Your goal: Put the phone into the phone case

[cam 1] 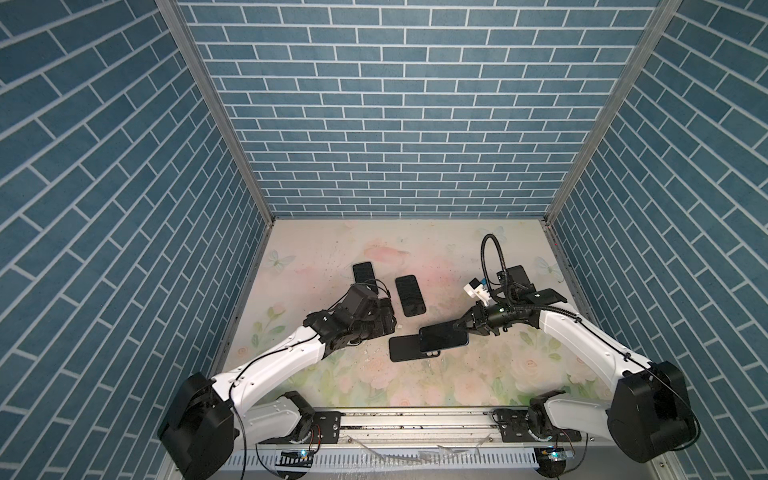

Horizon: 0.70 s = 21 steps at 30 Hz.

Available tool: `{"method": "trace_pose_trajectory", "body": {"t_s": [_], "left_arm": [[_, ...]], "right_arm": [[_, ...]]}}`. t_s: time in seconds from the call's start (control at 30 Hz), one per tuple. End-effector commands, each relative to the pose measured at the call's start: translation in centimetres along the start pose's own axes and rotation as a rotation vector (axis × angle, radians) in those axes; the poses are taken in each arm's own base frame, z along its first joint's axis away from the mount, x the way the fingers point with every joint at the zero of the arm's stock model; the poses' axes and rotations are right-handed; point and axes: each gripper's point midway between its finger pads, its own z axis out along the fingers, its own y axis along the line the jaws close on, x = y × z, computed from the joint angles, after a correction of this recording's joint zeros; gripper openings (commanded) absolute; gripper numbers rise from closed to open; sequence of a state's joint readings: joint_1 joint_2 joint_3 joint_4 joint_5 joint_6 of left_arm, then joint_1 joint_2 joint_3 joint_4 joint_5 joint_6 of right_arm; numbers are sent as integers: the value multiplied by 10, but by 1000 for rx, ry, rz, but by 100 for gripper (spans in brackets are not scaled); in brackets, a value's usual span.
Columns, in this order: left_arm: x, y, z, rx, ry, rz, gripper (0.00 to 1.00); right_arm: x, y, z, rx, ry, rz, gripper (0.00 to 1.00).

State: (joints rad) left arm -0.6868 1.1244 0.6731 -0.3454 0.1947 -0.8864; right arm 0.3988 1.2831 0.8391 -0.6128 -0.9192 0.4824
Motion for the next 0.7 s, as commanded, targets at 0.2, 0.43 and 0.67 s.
{"method": "trace_pose_trajectory", "body": {"t_s": [0.2, 0.43, 0.67], "left_arm": [[46, 7, 23, 203, 134, -158, 91], [51, 9, 34, 234, 144, -184, 91], [54, 13, 45, 228, 163, -256, 91]], "right_arm": [[-21, 22, 28, -37, 43, -53, 0], [-26, 12, 54, -23, 107, -38, 0], [-24, -4, 74, -11, 135, -15, 0]]}}
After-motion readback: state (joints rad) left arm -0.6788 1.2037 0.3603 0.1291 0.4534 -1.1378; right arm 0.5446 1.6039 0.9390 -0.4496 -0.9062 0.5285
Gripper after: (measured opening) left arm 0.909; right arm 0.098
